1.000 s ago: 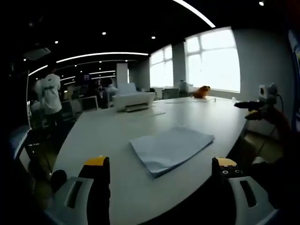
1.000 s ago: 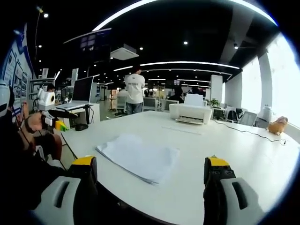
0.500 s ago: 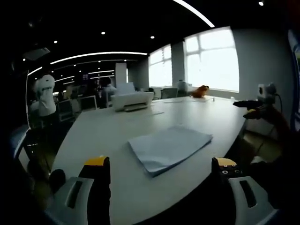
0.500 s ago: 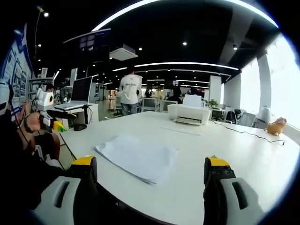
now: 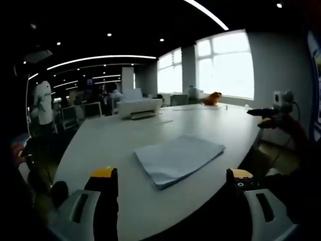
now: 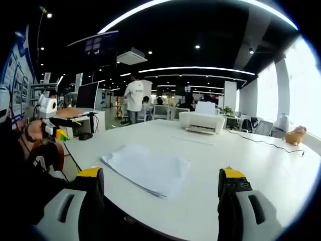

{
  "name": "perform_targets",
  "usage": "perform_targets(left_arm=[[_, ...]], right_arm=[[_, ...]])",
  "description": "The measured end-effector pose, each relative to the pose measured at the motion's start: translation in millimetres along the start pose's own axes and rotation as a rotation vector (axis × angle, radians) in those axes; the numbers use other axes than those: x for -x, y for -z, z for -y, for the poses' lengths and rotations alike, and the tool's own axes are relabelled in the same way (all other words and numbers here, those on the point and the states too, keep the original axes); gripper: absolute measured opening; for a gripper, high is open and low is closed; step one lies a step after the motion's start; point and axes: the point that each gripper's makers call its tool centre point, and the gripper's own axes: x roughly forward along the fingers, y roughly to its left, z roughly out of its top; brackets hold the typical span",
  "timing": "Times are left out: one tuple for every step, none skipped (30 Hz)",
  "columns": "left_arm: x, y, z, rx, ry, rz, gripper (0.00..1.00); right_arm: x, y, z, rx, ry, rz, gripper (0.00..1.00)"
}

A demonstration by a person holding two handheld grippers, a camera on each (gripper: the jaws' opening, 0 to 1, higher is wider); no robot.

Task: Organize the stack of printing papers by aligning and flattening the scattered papers on the table

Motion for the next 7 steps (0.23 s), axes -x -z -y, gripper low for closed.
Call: perform_targets(left_arm=[[0.0,-0.1,0.3,0.000,0.001,0.000,0.91],[-0.1,-0.3,0.6,-0.001,0.001,0.000,0.91],[-0.2,-0.4,0.9,-0.001,0.002,0.001,0.91],[-0.2,-0.5,1.1,-0.002,0.003,0.001,0.91],[-0.2,-0.2,1.1,-0.002,0.003,-0.001,0.91],[-0.2,-0.2,1.1,-0.002,0.003,-0.001,0.91],[-0.1,-0.2,0.9,-0.002,0.002,-0.001,0.91]], right_arm=[[-0.1,0.4,0.3,-0.001,0.000,-0.001,0.90],[-0.3,0.7,0.6,-0.001,0.001,-0.002,0.90],[-0.3,0.9,0.9,-0.001,0.001,-0.003,0.90],[-0.3,1.1,1.2,-0.001,0.002,-0.003,0.90],[-0.2,1.2,1.4,-0.001,0.002,-0.003,0.90],[-0.2,1.5,1.4,-0.001,0.002,-0.004,0.90],[0.0,1.8,1.5,-0.002,0.002,-0.005,0.90]])
